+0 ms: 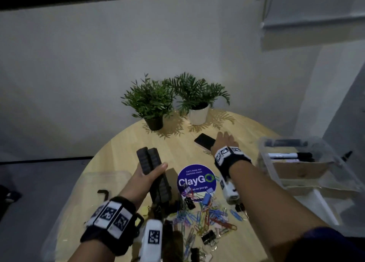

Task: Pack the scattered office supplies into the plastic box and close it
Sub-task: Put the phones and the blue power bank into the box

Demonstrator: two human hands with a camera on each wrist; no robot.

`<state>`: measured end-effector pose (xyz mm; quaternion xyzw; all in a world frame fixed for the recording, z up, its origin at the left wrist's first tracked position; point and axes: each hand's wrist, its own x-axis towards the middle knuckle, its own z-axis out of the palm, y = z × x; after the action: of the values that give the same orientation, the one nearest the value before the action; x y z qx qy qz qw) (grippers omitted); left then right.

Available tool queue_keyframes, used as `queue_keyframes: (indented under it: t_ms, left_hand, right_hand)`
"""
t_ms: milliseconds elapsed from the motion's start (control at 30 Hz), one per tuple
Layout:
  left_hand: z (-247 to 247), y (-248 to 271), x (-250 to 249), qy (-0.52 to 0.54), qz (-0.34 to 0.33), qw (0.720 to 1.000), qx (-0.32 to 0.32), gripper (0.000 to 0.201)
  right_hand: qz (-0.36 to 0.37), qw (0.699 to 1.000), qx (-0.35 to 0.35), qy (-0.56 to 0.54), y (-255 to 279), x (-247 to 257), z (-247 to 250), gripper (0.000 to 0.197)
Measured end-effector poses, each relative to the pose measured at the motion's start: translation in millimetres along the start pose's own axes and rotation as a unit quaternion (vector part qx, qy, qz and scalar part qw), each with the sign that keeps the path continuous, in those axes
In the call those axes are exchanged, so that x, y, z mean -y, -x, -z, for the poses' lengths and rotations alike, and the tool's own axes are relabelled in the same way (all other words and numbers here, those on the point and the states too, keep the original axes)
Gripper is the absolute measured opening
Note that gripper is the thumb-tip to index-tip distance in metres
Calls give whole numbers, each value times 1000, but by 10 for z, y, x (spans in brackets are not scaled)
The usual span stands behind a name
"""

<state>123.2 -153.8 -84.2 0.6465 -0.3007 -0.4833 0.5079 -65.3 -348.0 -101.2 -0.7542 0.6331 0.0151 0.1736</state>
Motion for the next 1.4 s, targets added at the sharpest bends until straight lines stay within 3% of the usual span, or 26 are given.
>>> queue_keyframes:
  t_ms: [100,200,367,533,633,767,867,1033,1067,1133,1233,1267,1400]
  left_hand:
    - [76,18,129,16,18,1000,6,69]
    - [54,-39,169,34,25,999,1,60]
    - [-85,-36,151,60,27,998,-17,63]
    - [-219,289,-7,93,24,995,16,44]
    - [-298,550,-123,140,11,990,29,36]
    - [-484,809,-248,163,-3,986,32,54]
    - [-622,1004,-302,154,-10,986,61,56]
    - [-820,1250,-347,34,-75,991,103,56]
    - [-878,1275,-344,-13,-100,990,99,57]
    - [-1007,1320,-342,-111,-150,976,109,64]
    - [-1226,1380,-330,-224,-223,943,101,64]
    - [-1326,1412,-355,-268,-254,925,83,63]
    - [-1614,1424,-478,-428,-381,819,-11,67]
  right_hand:
    - [-4,998,58,36,-64,-102,-44,70]
    - [-6,997,8,76,2,-90,-62,58]
    - [-58,988,-22,-143,185,-24,26,70]
    - [-1,922,-41,-385,907,-73,-25,56]
    - [91,855,50,-508,1386,-127,-95,43]
    - [176,826,158,-511,1912,-52,-13,32]
    - [205,831,177,-485,2137,-94,133,32]
    - [214,885,213,-354,2472,-340,398,14]
    - [200,893,225,-335,2517,-395,451,20]
    - [178,903,224,-321,2568,-508,585,42]
    - [126,871,184,-439,2594,-679,774,35]
    - [118,859,160,-473,2609,-749,835,40]
    - [111,858,100,-491,2592,-833,967,54]
